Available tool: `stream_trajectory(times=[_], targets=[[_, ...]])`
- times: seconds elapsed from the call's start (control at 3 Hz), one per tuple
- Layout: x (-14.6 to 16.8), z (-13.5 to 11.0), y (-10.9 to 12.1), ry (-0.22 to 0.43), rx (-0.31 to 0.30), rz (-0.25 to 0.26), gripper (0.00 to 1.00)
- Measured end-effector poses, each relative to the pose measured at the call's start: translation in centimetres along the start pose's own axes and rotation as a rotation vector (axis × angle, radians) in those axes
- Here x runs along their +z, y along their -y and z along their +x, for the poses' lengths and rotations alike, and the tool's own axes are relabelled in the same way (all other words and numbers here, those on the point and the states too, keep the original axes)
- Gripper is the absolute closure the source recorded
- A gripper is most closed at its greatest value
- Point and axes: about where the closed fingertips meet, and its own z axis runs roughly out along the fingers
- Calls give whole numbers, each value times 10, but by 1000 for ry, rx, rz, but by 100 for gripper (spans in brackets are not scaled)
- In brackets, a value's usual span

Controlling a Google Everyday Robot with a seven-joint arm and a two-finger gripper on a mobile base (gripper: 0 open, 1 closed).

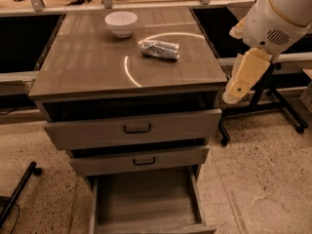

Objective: Place redbull can into bottom drawer

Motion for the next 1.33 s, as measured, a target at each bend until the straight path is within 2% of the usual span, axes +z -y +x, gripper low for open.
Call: stream_trajectory(times=[0.67, 1.33], targets=[[37, -41, 46, 110, 20, -2, 0], [92, -75, 82, 251, 98, -7, 0]])
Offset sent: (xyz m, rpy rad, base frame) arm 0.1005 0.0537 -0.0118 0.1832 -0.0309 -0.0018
